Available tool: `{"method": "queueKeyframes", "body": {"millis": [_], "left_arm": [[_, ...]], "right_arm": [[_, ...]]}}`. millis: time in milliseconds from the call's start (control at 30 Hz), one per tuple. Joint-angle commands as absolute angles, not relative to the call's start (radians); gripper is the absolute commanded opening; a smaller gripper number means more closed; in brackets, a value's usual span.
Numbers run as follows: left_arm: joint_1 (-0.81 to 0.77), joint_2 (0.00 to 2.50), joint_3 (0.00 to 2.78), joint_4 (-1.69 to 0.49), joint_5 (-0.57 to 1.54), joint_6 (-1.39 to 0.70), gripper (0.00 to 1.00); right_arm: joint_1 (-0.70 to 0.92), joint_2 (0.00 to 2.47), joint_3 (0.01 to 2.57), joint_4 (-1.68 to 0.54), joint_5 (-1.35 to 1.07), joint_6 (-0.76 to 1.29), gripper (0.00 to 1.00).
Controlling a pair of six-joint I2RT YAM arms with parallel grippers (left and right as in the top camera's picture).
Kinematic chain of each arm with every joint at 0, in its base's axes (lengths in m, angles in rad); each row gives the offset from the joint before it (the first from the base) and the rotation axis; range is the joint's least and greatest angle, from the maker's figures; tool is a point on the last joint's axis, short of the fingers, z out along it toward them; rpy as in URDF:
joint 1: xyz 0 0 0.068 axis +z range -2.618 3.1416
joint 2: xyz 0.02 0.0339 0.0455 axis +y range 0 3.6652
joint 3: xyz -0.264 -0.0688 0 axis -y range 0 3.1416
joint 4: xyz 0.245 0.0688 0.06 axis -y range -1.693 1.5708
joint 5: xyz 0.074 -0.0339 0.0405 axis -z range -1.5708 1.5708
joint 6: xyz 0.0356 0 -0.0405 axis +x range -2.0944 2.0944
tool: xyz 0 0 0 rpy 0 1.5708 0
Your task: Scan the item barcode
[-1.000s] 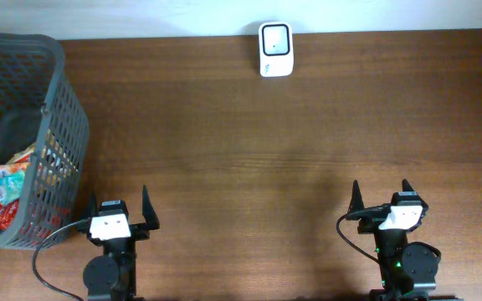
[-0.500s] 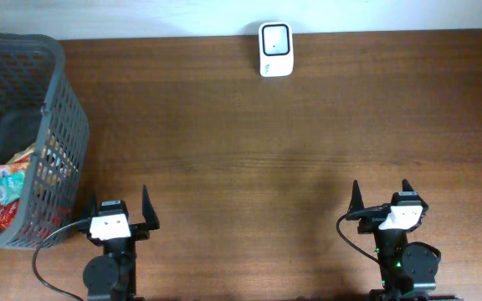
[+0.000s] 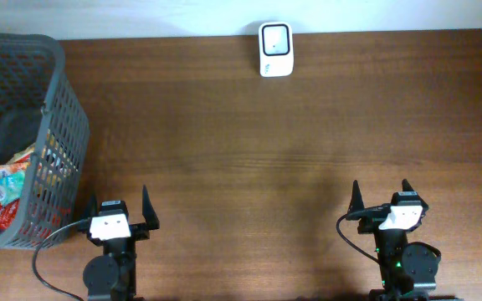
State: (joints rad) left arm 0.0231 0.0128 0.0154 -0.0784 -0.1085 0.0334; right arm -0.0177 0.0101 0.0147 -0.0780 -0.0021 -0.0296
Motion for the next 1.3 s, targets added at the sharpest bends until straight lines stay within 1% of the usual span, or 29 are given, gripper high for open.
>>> {"method": "queueKeyframes", "body": {"millis": [0,400,433,467,500,533,567,633,667,733,767,867,933,1000,1033,1067,1100,1133,1167,1200,1267], "left_arm": [[0.029,0.005,0.009,-0.076,-0.101,0.023,0.99],[0.029,0.005,0.009,-0.076,-0.101,0.022,0.99],[0.029,0.005,0.009,-0.056,-0.074,0.01,0.99],[0.029,0.005,0.009,-0.019,0.045,-0.043,0.99],[0.029,0.005,0.009,0.04,0.258,-0.111,0.99],[0.029,0.005,0.009,0.099,0.466,-0.123,0.99],[0.029,0.005,0.009,0.17,0.578,-0.123,0.99],[0.029,0.005,0.009,0.292,0.675,-0.123,0.99],[0.029,0.005,0.009,0.352,0.687,-0.124,0.99],[0.029,0.005,0.018,0.488,0.668,-0.124,0.99],[0.029,0.005,0.043,0.506,0.632,-0.123,0.99],[0.029,0.016,0.146,0.45,0.518,-0.111,0.99],[0.029,0.04,0.25,0.366,0.391,-0.035,0.99],[0.029,0.106,0.433,0.11,0.185,-0.006,0.99],[0.029,0.157,0.519,0.005,0.168,-0.004,0.99],[0.029,0.205,0.583,-0.047,0.198,-0.003,0.99],[0.029,0.244,0.627,-0.06,0.279,-0.004,0.99],[0.029,0.286,0.673,-0.034,0.402,-0.003,0.99],[0.029,0.314,0.697,0.042,0.413,-0.003,0.99],[0.029,0.321,0.704,0.076,0.391,0.002,0.99],[0.029,0.342,0.724,0.13,0.281,0.023,0.99]], "right_arm": [[-0.012,0.004,0.006,-0.079,-0.007,-0.029,0.98],[-0.012,0.004,0.006,-0.079,-0.007,-0.029,0.98],[-0.012,0.004,0.006,-0.079,-0.007,-0.029,0.98],[-0.012,0.004,0.006,-0.079,-0.007,-0.029,0.98],[-0.012,0.004,0.006,-0.079,-0.007,-0.029,0.98],[-0.012,0.004,0.006,-0.079,-0.008,-0.029,0.98],[-0.012,0.004,0.006,-0.079,-0.007,-0.029,0.98],[-0.012,0.004,0.006,-0.079,-0.008,-0.029,0.98],[-0.012,0.004,0.006,-0.079,-0.007,-0.029,0.99],[-0.012,0.004,0.006,-0.079,-0.007,-0.03,0.98],[-0.012,0.004,0.006,-0.079,-0.008,-0.029,0.98],[-0.012,0.004,0.006,-0.079,-0.007,-0.029,0.98],[-0.012,0.004,0.006,-0.079,-0.007,-0.029,0.98],[-0.012,0.004,0.006,-0.079,-0.007,-0.029,0.98],[-0.012,0.004,0.006,-0.079,-0.008,-0.029,0.98],[-0.012,0.004,0.006,-0.079,-0.008,-0.029,0.98],[-0.012,0.004,0.006,-0.079,-0.007,-0.029,0.98],[-0.012,0.004,0.006,-0.079,-0.008,-0.029,0.98],[-0.012,0.004,0.006,-0.079,-0.008,-0.029,0.98],[-0.012,0.004,0.006,-0.079,-0.007,-0.029,0.98],[-0.012,0.004,0.006,-0.079,-0.008,-0.03,0.98]]}}
